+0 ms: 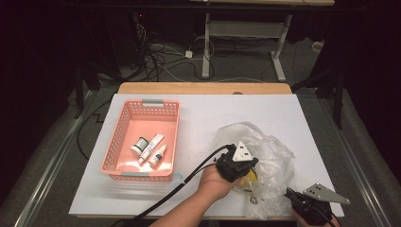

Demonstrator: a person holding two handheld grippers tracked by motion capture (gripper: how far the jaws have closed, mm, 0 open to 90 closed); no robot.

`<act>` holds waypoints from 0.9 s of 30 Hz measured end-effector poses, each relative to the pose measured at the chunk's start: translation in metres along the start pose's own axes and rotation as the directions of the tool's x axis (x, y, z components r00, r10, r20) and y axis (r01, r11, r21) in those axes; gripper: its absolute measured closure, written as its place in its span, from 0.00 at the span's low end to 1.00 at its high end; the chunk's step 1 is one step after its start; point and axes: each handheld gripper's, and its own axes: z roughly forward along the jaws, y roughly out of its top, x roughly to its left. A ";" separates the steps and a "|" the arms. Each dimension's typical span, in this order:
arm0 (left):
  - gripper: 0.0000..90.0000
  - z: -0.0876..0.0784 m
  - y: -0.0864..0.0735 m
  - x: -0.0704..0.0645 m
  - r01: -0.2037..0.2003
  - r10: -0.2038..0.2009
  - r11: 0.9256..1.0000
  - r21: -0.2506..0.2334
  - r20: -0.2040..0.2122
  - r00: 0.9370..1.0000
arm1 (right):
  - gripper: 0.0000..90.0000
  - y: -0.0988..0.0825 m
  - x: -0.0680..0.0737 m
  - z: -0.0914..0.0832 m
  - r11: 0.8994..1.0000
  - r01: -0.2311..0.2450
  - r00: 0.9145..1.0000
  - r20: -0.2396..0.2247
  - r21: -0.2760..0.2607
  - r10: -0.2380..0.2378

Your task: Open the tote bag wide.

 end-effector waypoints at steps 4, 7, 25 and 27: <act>0.98 0.028 -0.016 0.017 0.058 -0.053 0.990 0.128 -0.041 0.998 | 1.00 -0.001 -0.002 -0.002 1.000 -0.011 1.000 0.002 0.013 0.011; 0.98 0.032 -0.022 0.016 0.059 -0.054 0.987 0.148 -0.035 0.998 | 0.99 -0.001 -0.004 -0.004 1.000 -0.023 1.000 0.005 0.001 0.023; 0.97 0.033 -0.030 0.003 -0.004 0.002 0.985 0.171 0.008 1.000 | 1.00 0.116 -0.021 0.024 0.996 0.025 0.998 -0.059 -0.086 -0.030; 0.97 0.032 -0.031 0.001 -0.012 0.010 0.985 0.170 0.013 1.000 | 1.00 0.116 -0.020 0.043 0.999 0.032 0.998 -0.057 -0.039 -0.034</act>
